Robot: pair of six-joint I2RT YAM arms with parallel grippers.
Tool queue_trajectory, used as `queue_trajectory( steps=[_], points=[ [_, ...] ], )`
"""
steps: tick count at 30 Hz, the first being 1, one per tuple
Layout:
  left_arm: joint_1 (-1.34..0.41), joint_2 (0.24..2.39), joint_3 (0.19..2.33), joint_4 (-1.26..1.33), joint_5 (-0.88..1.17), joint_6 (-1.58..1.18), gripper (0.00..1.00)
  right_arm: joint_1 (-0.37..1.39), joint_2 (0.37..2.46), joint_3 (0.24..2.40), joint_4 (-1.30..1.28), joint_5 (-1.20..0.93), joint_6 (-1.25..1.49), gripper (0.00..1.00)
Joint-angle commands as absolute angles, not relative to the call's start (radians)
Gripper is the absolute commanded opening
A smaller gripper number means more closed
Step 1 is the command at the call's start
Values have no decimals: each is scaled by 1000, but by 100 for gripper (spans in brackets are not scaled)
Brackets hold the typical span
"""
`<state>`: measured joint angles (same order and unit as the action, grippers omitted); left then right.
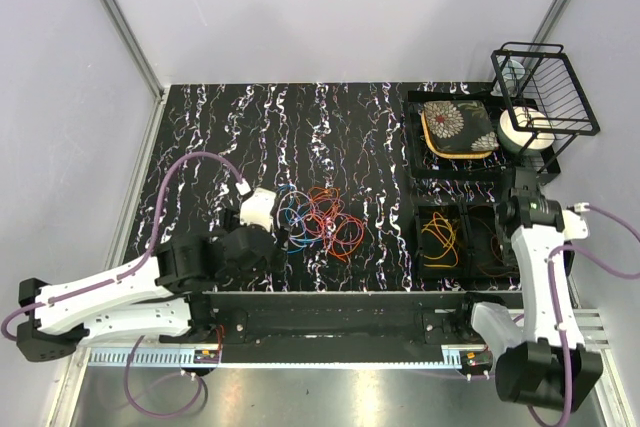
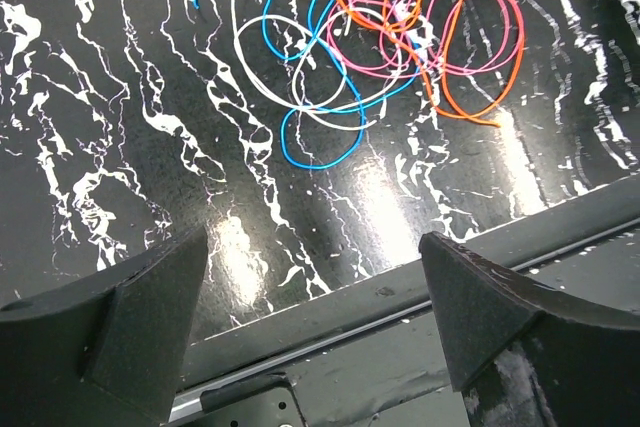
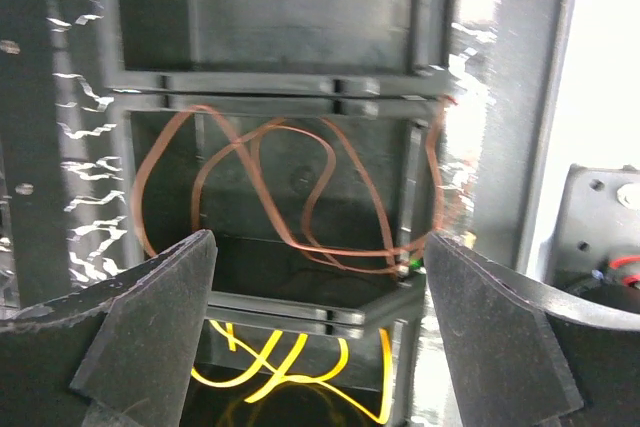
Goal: Untangle the cables
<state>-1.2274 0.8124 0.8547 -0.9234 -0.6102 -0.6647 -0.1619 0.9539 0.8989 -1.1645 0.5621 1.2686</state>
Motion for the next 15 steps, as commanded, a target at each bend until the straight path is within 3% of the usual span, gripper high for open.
queue_trajectory(
  steps=[1, 12, 15],
  points=[
    [-1233, 764, 839, -879, -598, -678, 90, -169, 873, 850, -1267, 563, 1339, 90],
    [-1239, 730, 828, -850, -571, -664, 90, -169, 833, 792, -1335, 601, 1448, 92],
    [-1243, 733, 824, -844, -568, -660, 90, -169, 865, 778, -1328, 643, 1498, 87]
  ],
)
